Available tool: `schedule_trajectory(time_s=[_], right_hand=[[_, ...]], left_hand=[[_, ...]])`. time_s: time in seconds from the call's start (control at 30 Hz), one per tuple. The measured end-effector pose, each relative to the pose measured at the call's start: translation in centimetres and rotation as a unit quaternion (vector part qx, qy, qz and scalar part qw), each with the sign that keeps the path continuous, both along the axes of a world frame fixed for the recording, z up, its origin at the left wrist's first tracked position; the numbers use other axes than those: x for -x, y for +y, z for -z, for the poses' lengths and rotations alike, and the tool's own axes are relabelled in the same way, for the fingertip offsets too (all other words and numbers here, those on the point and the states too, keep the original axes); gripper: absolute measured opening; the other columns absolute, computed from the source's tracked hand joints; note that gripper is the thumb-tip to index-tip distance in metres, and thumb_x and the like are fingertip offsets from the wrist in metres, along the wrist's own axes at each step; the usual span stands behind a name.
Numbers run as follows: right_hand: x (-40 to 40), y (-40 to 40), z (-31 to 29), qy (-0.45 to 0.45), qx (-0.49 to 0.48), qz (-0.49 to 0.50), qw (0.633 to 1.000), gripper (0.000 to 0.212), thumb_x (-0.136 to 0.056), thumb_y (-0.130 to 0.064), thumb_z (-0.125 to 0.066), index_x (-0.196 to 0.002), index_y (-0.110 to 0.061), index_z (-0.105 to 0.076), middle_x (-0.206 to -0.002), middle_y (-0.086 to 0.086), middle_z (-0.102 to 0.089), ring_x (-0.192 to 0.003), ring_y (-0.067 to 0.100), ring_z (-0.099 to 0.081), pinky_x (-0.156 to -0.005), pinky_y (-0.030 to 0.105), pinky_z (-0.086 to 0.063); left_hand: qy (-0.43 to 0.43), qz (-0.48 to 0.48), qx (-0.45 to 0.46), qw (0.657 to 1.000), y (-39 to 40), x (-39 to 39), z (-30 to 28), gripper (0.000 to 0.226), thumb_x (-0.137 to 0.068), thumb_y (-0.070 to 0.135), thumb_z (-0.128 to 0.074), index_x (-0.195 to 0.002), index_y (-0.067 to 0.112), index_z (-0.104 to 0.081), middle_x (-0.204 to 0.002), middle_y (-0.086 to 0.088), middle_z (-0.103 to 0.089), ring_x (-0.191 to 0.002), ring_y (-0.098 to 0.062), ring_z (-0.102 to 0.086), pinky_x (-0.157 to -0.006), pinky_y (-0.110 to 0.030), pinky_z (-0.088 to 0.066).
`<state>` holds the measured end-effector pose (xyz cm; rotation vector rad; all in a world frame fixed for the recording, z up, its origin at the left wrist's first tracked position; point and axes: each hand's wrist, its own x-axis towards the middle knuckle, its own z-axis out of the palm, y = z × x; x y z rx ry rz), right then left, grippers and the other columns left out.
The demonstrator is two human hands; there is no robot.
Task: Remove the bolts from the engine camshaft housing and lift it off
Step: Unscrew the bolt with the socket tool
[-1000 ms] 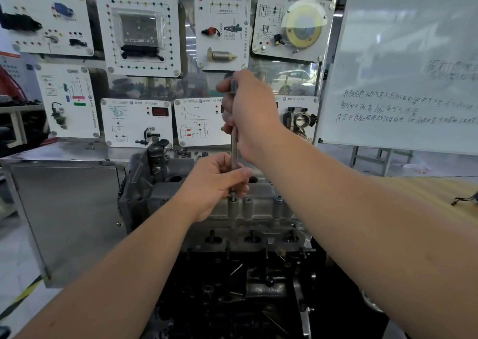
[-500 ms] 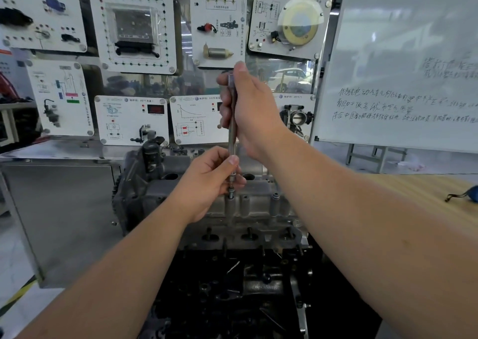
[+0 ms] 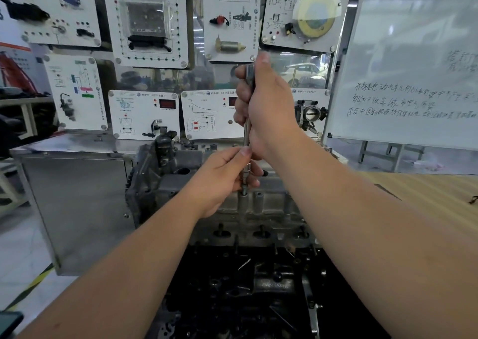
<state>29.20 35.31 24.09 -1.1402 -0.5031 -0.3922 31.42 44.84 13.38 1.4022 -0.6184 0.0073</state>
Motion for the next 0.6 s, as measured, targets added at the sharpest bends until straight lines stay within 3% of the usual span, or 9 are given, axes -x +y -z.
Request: schedule_trajectory(time_s=[0.1,0.23,0.33,0.47,0.6], right_hand=[[0.0,0.0,0.4,-0.034,0.008,0.033,0.999,0.032,-0.105,-0.050,-0.041,-0.099,-0.020,-0.051,-0.058,-0.005,-0.042,-0.046,0.011,-0.026,-0.042,0.023,-0.026],[0.1,0.2,0.5,-0.084,0.025,0.083,0.993,0.023,-0.106,-0.033,-0.048,-0.090,-0.017,-0.049,-0.064,-0.004,-0.051,-0.048,0.011,-0.035,-0.043,0.025,-0.030],[0.3,0.2,0.0,-0.058,0.036,0.027,0.997,0.031,-0.108,-0.032,-0.044,-0.089,-0.014,-0.060,-0.062,-0.005,-0.055,-0.049,0.011,-0.044,-0.045,0.024,-0.035],[0.2,0.7,-0.1,-0.033,0.050,-0.040,0.997,0.038,-0.108,-0.039,-0.037,-0.092,-0.015,-0.062,-0.055,-0.004,-0.040,-0.044,0.011,-0.027,-0.045,0.024,-0.023],[0.0,1.0,0.4,-0.110,0.062,0.076,0.989,0.018,-0.105,-0.036,-0.048,-0.094,-0.022,-0.050,-0.060,-0.004,-0.043,-0.048,0.012,-0.028,-0.045,0.028,-0.029]], left_hand=[[-0.002,0.008,0.002,1.000,0.0,-0.2,0.2,0.029,-0.098,0.042,-0.055,-0.094,0.022,-0.076,-0.086,-0.005,-0.071,-0.075,-0.016,-0.066,-0.076,-0.030,-0.056],[0.003,0.006,0.014,1.000,0.0,-0.4,0.4,0.034,-0.096,0.038,-0.057,-0.105,0.007,-0.068,-0.089,-0.008,-0.073,-0.080,-0.020,-0.069,-0.079,-0.034,-0.058],[0.011,0.016,0.018,1.000,-0.2,-0.2,0.2,0.044,-0.092,0.038,-0.057,-0.111,-0.001,-0.064,-0.097,-0.011,-0.075,-0.087,-0.023,-0.072,-0.083,-0.035,-0.059],[0.011,0.005,0.005,1.000,-0.3,-0.1,0.3,0.033,-0.104,0.027,-0.050,-0.112,-0.002,-0.065,-0.097,-0.011,-0.075,-0.086,-0.022,-0.073,-0.085,-0.037,-0.061],[0.010,-0.007,-0.006,1.000,-0.4,0.0,0.3,0.029,-0.107,0.023,-0.050,-0.110,0.000,-0.067,-0.093,-0.009,-0.075,-0.081,-0.019,-0.073,-0.082,-0.036,-0.061]])
